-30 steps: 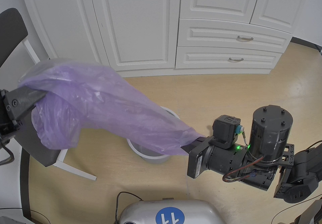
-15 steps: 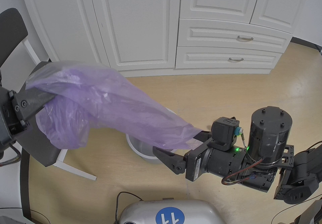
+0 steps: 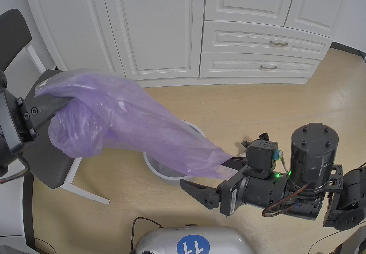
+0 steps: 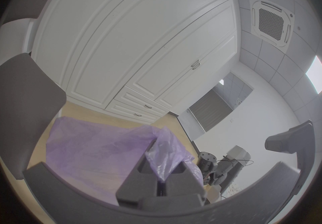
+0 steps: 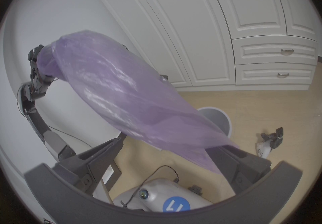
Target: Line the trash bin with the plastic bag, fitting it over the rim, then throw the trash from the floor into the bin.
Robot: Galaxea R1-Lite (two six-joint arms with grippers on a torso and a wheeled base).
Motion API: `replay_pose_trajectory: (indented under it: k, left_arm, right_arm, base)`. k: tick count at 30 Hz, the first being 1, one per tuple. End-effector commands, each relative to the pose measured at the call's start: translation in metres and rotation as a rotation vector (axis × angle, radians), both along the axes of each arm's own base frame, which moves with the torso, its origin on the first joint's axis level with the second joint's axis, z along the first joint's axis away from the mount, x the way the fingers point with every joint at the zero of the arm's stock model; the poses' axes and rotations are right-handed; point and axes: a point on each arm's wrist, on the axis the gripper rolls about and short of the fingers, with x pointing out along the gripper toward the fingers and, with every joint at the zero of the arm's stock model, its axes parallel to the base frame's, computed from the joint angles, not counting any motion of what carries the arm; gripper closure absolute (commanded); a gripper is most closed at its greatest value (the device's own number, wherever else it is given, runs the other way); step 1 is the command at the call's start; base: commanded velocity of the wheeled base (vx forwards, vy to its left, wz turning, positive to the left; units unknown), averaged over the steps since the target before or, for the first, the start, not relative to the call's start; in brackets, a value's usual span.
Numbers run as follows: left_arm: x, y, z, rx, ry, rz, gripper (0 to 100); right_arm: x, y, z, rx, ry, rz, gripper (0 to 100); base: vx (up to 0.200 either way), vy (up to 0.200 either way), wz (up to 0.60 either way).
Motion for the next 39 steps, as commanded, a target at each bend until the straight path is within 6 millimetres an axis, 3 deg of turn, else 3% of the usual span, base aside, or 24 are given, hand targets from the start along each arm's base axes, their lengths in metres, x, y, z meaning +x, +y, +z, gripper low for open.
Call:
replay_pose_trajectory:
  k: [1,12,18,19,24,27,33,39]
  left_arm:
    - [0.004,0.005,0.002,-0.010,-0.007,0.051,100]
    - [0.003,0.008,0.005,-0.022,-0.023,0.060,100]
    - [-0.001,0.010,0.009,-0.035,-0.040,0.057,100]
    - [-0.006,0.012,0.011,-0.044,-0.053,0.046,100]
    - [-0.009,0.012,0.012,-0.049,-0.058,0.034,100]
    - [-0.008,0.011,0.012,-0.048,-0.057,0.034,100]
    - [-0.010,0.012,0.012,-0.050,-0.060,0.031,100]
    - [-0.010,0.011,0.011,-0.049,-0.058,0.020,100]
  right_arm:
    - [-0.006,-0.012,0.017,0.018,-0.039,-0.010,0]
    - [-0.012,-0.034,0.030,-0.023,-0.057,-0.035,0]
    - [-0.004,-0.025,0.011,-0.095,-0.029,-0.031,0]
    - [0.004,-0.016,-0.001,-0.123,-0.001,-0.031,0]
    - [0.016,0.000,-0.027,-0.189,0.060,-0.021,0]
    - [0.024,0.006,-0.033,-0.188,0.064,-0.033,0]
    - [0.048,0.009,-0.028,-0.081,0.061,-0.118,0]
    - [0.057,0.001,-0.013,-0.030,0.035,-0.152,0]
  base:
    - [0.000,0.000,0.00]
    - [0.000,0.000,0.00]
    - [0.000,0.000,0.00]
    - [0.000,0.000,0.00]
    - [0.000,0.000,0.00]
    - [0.000,0.000,0.00]
    - [0.000,0.000,0.00]
    - [0.000,0.000,0.00]
